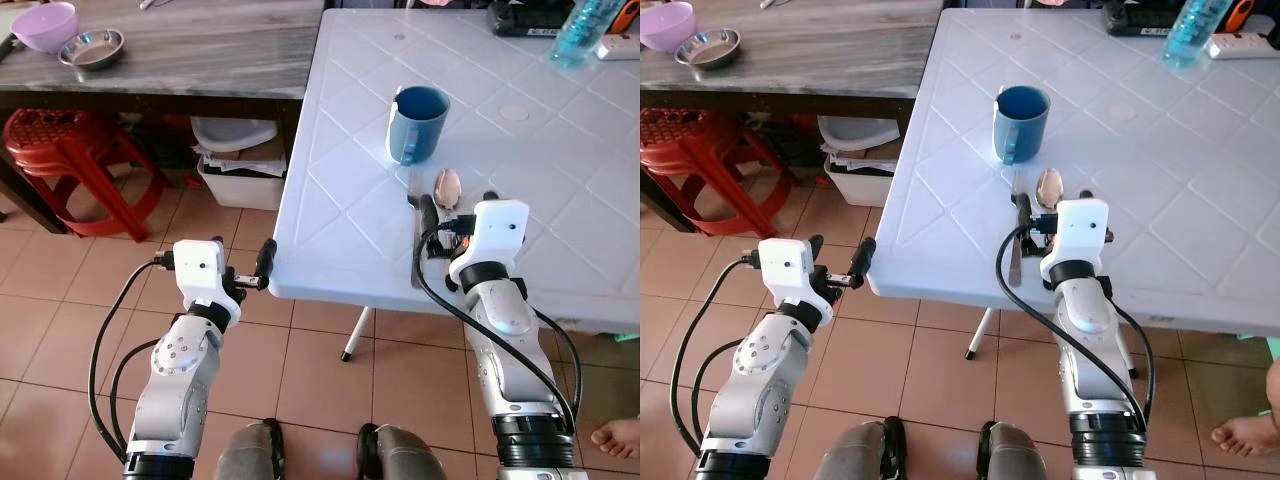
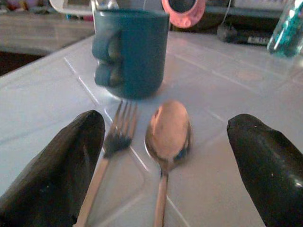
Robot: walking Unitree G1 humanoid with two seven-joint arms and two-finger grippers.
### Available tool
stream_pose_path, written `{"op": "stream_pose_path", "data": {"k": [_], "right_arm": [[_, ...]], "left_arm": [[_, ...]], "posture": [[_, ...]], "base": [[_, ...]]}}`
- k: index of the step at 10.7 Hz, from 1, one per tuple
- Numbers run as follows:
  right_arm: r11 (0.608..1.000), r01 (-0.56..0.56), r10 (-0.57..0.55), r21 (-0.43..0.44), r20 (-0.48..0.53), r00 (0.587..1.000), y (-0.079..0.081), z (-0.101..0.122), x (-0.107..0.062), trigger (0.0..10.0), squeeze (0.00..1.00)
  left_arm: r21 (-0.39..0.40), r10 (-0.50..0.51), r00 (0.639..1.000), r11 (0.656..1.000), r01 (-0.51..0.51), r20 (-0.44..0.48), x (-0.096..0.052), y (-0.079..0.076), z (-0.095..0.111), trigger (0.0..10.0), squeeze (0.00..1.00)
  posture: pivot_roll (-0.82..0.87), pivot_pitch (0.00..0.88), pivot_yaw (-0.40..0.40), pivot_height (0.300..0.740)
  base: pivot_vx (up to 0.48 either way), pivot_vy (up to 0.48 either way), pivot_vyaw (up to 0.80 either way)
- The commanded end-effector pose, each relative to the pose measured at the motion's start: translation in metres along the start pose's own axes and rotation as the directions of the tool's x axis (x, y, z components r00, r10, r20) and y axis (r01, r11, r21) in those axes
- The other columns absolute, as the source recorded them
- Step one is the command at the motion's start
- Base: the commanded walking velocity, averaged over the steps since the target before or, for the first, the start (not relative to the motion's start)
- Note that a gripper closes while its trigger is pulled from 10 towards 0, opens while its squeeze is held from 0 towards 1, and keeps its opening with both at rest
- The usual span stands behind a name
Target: Setting the table
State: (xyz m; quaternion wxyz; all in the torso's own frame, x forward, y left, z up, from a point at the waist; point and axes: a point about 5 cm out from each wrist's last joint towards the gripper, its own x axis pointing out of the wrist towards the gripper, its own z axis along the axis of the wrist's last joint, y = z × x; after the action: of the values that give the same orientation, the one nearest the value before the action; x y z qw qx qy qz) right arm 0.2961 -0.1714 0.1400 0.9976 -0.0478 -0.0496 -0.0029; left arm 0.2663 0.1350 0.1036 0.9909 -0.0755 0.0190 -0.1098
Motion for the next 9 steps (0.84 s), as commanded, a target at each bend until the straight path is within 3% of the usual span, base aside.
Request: {"op": "stream_pose_path", "data": {"k": [1, 4, 9], "right_arm": [[1.0, -0.005, 0.006, 0.008, -0.034, 0.999, 0.0, -0.003, 0.001, 10.0, 0.0], [0.998, -0.048, 0.049, 0.037, -0.029, 0.998, 0.012, 0.014, 0.01, 10.0, 0.0], [0.987, -0.135, 0.147, 0.088, -0.155, 0.977, 0.034, 0.025, 0.02, 10.0, 0.0]], "left_arm": [[0.01, 0.007, 1.0, 1.0, -0.007, -0.002, -0.002, 0.002, 0.002, 10.0, 0.0], [0.013, 0.002, 1.0, 1.0, -0.002, -0.013, -0.005, 0.002, 0.001, 10.0, 0.0], [-0.014, -0.004, 1.0, 1.0, 0.004, -0.026, -0.006, -0.002, 0.003, 10.0, 0.0]], "posture": [[-0.04, 0.195, 0.066, 0.74], [-0.04, 0.206, 0.07, 0.74], [-0.04, 0.227, 0.069, 0.74]], "base": [[0.0, 0.0, 0.0], [0.0, 0.0, 0.0], [0.0, 0.0, 0.0]]}}
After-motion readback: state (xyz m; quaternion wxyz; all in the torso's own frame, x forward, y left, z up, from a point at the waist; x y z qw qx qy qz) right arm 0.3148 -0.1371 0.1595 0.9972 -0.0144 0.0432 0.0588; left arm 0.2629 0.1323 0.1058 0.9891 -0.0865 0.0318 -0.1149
